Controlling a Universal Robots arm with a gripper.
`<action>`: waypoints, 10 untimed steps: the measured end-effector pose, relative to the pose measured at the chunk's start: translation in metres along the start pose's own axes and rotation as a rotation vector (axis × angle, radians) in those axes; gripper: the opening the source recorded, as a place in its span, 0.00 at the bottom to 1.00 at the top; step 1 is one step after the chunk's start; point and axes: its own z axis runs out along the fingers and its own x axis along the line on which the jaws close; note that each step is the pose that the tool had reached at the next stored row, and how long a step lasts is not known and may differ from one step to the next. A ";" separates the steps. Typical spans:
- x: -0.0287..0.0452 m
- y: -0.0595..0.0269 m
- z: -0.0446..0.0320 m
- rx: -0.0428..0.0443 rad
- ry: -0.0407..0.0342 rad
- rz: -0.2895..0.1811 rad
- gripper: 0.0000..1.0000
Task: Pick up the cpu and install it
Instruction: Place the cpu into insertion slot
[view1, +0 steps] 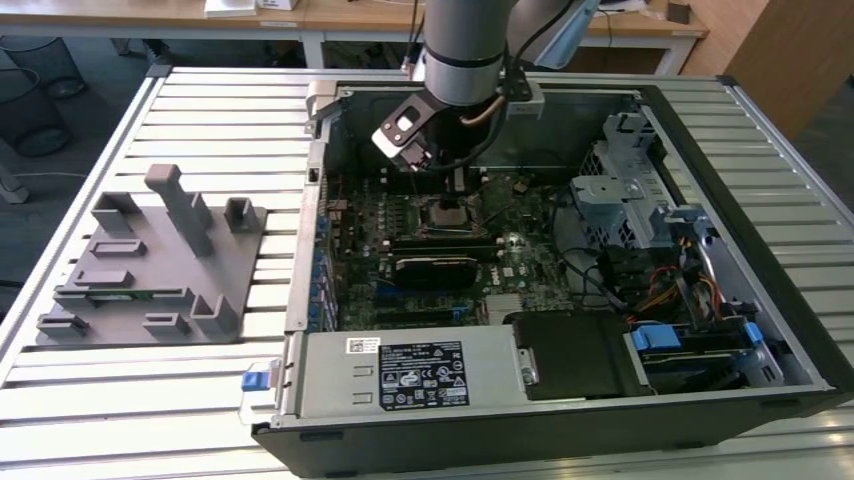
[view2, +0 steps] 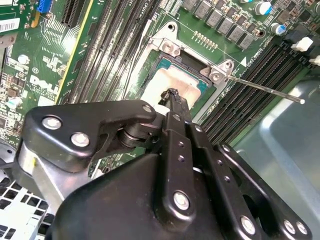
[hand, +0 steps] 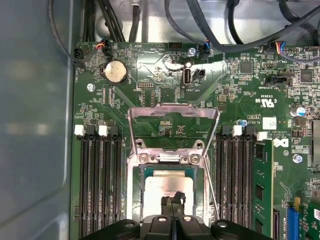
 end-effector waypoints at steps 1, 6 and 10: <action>0.0000 0.0000 -0.0002 -0.0001 0.0001 0.000 0.11; 0.0000 0.0001 -0.0021 0.0001 0.0001 0.000 0.11; 0.0000 0.0001 -0.0044 0.0003 0.0001 0.000 0.11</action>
